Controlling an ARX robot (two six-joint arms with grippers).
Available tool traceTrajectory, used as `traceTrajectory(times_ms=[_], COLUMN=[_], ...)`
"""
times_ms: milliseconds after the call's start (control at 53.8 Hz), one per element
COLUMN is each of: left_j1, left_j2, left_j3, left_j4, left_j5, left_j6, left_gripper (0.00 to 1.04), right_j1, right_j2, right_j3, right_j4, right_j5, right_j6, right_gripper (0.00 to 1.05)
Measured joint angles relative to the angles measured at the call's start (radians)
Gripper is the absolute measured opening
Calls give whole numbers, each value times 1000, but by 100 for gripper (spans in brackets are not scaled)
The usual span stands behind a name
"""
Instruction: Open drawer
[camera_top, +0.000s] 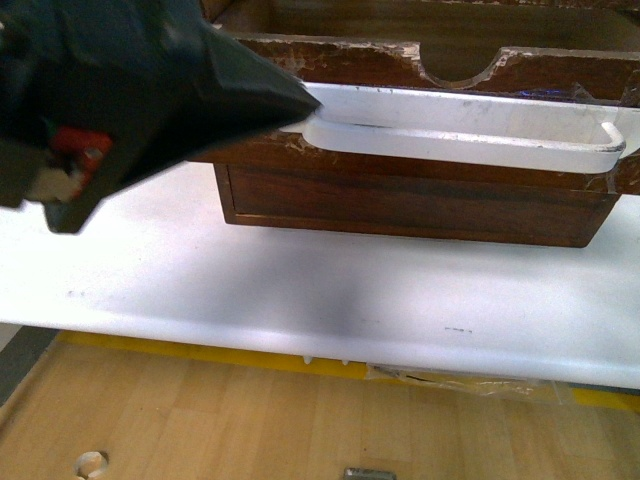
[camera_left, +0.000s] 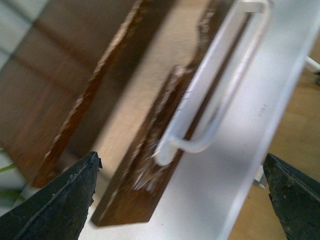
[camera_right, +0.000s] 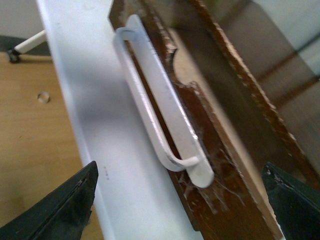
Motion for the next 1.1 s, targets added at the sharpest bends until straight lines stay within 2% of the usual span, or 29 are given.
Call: traceTrajectory(times_ms=[167,297,428,632,818,874,985,1004,1041,1059,1097], left_j1=[76,126,175,322,448,486,494,507,566,582,592], left_j2=[-170,-286,-420,-662,-867,-919,-927,-939,-989,-1012,-1056], left_j3=[-188,-286,-368,-483,-531,-546,-548,-554,-596,-614,-640], left_j4=[229,298,264,123,-64,-115,-119,-107,-38,-19,0], left_j5=[-163,-340,-474,-533,-575,-580,-579,-549,-352,-289,-186], left_j6=[-174,-288,-404,-637,-813,-862,-893,-889,-856,-845,-829], left_gripper=[99,99,99,99,99,99,99,97,88,85,76], right_j1=[-134,-218,-283,-369,-418,-421,-422,-416,-365,-332,-294], right_j2=[-112,-229,-323,-472,-574,-581,-581,-585,-622,-647,-673], right_j3=[-108,-206,-271,-336,-393,-394,-394,-397,-423,-438,-452], right_j4=[189,243,245,213,198,198,198,205,251,257,258], right_j5=[-10,-21,-42,-92,-50,-50,-50,-24,156,257,352], right_j6=[247,402,489,587,647,660,667,681,748,785,833], right_gripper=[96,96,96,96,96,96,96,95,87,82,75])
